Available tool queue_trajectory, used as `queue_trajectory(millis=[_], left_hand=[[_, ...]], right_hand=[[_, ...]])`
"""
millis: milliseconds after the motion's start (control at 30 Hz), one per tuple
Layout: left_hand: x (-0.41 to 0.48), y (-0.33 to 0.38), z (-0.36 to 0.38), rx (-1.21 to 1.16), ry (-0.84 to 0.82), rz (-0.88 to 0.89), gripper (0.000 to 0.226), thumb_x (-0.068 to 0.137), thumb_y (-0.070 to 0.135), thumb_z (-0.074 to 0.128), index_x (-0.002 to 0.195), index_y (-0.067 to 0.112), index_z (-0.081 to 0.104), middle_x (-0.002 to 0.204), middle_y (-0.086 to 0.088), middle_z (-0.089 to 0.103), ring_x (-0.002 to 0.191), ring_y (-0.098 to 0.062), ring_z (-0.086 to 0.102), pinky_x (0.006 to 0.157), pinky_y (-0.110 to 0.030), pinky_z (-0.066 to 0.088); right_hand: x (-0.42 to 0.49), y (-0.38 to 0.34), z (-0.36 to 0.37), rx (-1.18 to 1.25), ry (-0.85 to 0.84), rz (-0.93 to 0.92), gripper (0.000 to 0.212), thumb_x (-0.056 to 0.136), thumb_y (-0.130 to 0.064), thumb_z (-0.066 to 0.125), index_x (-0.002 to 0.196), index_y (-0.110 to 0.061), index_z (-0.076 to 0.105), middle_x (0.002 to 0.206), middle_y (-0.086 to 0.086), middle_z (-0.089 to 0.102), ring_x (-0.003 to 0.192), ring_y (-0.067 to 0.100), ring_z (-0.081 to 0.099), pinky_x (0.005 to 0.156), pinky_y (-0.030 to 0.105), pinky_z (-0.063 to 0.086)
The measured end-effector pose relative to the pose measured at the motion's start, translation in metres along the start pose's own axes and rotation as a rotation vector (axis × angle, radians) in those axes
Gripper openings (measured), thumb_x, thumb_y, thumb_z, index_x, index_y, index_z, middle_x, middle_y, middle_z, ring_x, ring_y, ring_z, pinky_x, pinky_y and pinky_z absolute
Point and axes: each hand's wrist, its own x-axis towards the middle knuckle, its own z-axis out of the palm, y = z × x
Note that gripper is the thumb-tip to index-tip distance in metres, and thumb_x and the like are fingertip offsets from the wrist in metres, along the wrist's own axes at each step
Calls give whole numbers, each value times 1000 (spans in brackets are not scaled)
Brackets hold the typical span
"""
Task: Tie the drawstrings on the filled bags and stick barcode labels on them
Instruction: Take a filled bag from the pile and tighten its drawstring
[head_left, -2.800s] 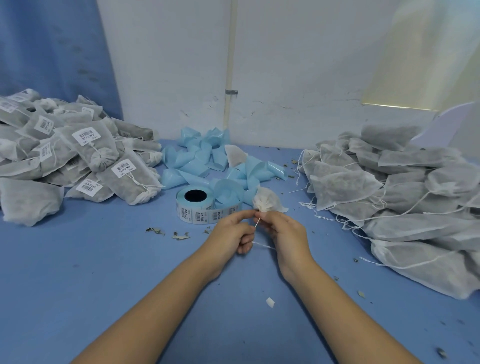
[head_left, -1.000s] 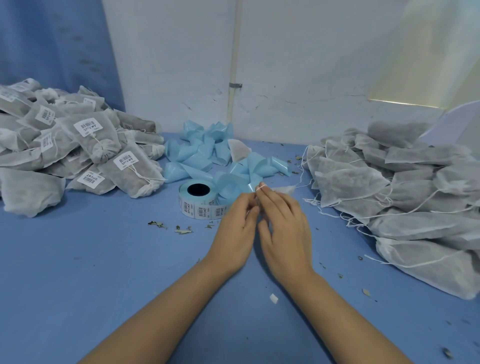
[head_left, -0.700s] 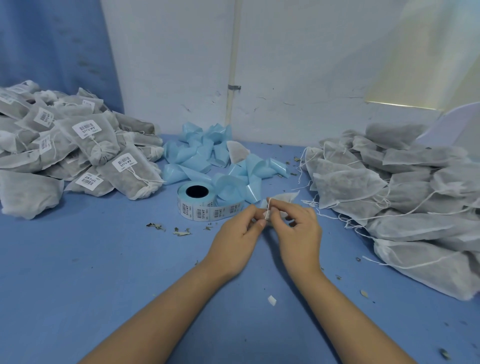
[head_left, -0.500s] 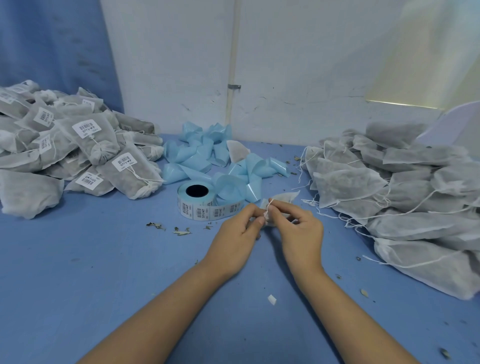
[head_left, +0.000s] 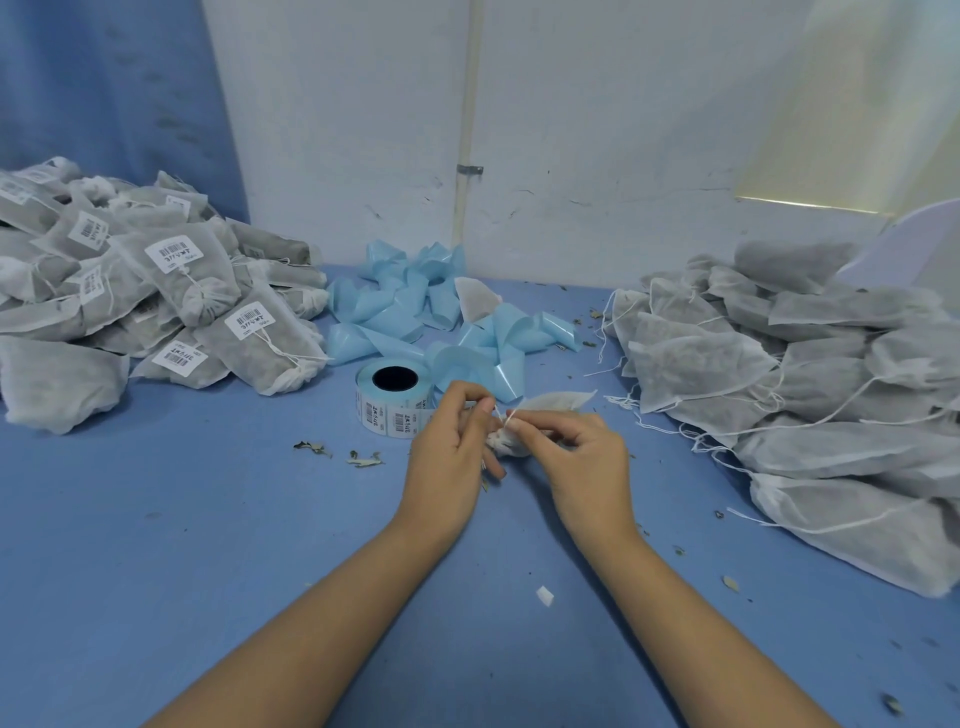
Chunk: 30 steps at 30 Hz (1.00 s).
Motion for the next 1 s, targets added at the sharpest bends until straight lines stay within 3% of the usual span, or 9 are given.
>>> queue_trajectory(millis=[133, 267, 400, 533, 633, 767, 900, 1000], left_hand=[[-2, 2, 0, 20, 22, 25, 12, 99, 23, 48, 88, 23, 55, 58, 1, 60, 48, -8, 56, 48, -12, 41], [-3, 4, 3, -16, -23, 20, 12, 98, 17, 50, 87, 18, 57, 76, -2, 68, 48, -14, 56, 49, -20, 44], [-1, 5, 4, -249, -85, -66, 13, 97, 6, 47, 87, 9, 55, 73, 2, 71, 49, -12, 61, 46, -22, 50], [2, 5, 5, -363, -123, -106, 13, 97, 0, 46, 88, 6, 54, 77, 6, 73, 64, -8, 68, 55, -19, 53], [3, 5, 5, -382, -132, -103, 13, 97, 1, 45, 88, 5, 54, 80, 5, 74, 71, -9, 69, 64, -18, 53], [4, 1, 4, -303, -116, -58, 12, 97, 3, 48, 88, 7, 56, 80, 2, 72, 78, -8, 69, 72, -17, 52], [6, 1, 2, -212, -117, -10, 18, 95, 2, 50, 84, 12, 60, 81, 7, 68, 77, -1, 63, 74, -14, 48], [6, 1, 1, -166, -135, 10, 18, 94, 3, 53, 84, 13, 64, 72, 12, 67, 71, 0, 62, 71, -11, 46]], right_hand=[[-2, 0, 3, -173, -22, -119, 20, 81, -22, 74, 75, -40, 72, 76, -31, 65, 93, 2, 51, 79, 14, 41], [-2, 1, 5, -256, 14, -120, 4, 81, -21, 74, 80, -23, 76, 79, -20, 66, 90, 10, 50, 78, 25, 43], [-3, 2, 6, -272, 37, -88, 5, 80, -18, 74, 76, -20, 72, 79, -17, 64, 87, 4, 49, 81, 29, 42], [-3, 2, 6, -169, 31, -36, 14, 79, -12, 73, 73, -21, 64, 78, -18, 60, 86, -3, 49, 75, 11, 37], [-2, 3, 5, -68, -7, 21, 13, 80, -10, 72, 73, -18, 64, 84, -12, 62, 89, 3, 55, 77, 11, 40], [0, 0, 5, 112, -27, 123, 20, 80, -6, 71, 70, -21, 65, 91, -2, 60, 81, -1, 57, 76, 8, 41], [2, -2, 2, 402, -115, 299, 15, 84, -3, 65, 71, -11, 66, 70, -6, 69, 68, 1, 61, 65, 8, 45], [5, -3, -3, 552, -162, 378, 16, 86, -3, 59, 73, -8, 66, 71, -2, 69, 70, 5, 63, 69, 13, 48]])
